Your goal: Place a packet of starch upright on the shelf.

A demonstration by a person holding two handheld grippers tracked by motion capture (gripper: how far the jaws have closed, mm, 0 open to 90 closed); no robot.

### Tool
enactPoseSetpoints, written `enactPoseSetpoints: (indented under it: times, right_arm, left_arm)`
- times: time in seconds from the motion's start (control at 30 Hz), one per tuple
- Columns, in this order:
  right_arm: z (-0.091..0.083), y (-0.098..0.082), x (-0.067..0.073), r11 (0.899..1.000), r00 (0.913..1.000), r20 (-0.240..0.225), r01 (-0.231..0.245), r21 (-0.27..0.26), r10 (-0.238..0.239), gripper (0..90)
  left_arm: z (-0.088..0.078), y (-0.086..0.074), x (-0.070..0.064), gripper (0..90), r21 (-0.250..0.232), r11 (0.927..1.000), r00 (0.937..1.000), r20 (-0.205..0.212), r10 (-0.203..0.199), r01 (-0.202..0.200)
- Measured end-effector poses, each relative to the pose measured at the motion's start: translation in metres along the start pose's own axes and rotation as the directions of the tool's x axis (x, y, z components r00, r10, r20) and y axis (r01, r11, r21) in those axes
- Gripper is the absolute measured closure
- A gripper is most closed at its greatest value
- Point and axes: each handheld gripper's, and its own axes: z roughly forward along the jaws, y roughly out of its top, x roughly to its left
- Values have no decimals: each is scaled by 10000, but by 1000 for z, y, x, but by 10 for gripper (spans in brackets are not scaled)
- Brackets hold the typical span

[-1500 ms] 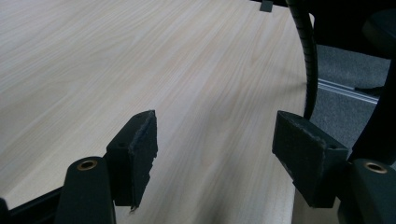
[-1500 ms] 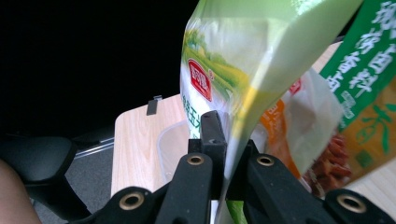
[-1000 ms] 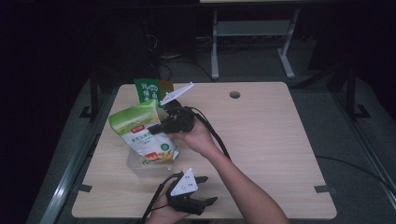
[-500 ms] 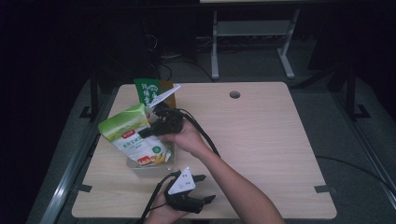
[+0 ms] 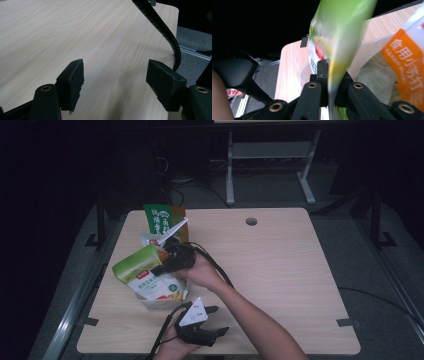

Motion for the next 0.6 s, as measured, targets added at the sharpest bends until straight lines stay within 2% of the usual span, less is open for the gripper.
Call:
enactPoseSetpoints:
  times: [0.23, 0.37, 0.53, 0.6]
  right_arm:
    - [-6, -3, 6, 9977, 9978, 414, 488, 472, -508, 840]
    - [-6, -9, 8, 9979, 9986, 374, 351, 543, -371, 858]
    - [-7, -24, 2, 9963, 9989, 430, 141, 850, -178, 870]
    - [-9, -29, -2, 9968, 9993, 375, 2, 799, -32, 849]
  left_arm:
    - [0, 0, 0, 303, 47, 9999, 10000, -6, 93, -93]
    - [-1, 0, 0, 304, 6, 10000, 10000, -35, 68, -68]
    - [-1, 0, 0, 304, 55, 10000, 10000, -63, 51, -51]
    - [0, 0, 0, 304, 96, 10000, 10000, -55, 22, -21]
